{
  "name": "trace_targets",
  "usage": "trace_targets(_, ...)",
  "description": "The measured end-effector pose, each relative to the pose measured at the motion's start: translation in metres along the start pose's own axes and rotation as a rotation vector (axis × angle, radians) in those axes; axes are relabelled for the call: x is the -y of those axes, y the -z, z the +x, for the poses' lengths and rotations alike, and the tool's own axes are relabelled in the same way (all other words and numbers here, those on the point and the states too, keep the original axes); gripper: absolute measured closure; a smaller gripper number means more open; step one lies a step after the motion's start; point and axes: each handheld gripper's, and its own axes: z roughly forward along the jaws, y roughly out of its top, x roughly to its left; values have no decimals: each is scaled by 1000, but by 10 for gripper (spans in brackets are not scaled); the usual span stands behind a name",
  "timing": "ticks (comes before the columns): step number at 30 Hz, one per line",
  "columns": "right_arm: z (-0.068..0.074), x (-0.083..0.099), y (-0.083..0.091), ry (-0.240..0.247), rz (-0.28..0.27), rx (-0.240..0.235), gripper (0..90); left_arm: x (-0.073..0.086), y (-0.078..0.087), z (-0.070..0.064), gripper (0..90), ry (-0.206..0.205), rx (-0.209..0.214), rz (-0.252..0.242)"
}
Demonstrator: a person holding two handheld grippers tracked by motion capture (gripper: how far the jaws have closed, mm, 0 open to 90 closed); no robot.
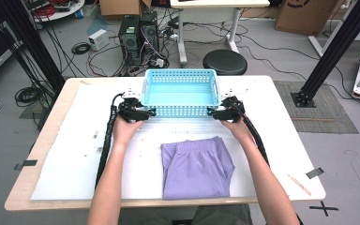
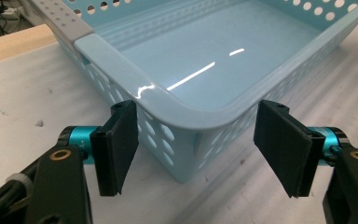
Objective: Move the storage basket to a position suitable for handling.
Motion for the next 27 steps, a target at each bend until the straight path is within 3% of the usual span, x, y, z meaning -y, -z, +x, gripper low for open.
trace_targets(9,-1,1,-2,-6,2,13,362,-1,0,-1,323,-15,-5,-9)
trace_targets(11,0,0,-1,8,-1,38,389,-1,1,0,358,-11,4,-13)
trace_targets(23,2,-1,2,33,13,51,434,-1,8,3,489,-23,-6,-9)
trace_targets(26,1,0,2,34,12,46,436,-2,7,1,478,-51,-40,-3)
trace_targets(27,1,-1,2,27,10,41,431,-2,5,0,410,-56,-62,0)
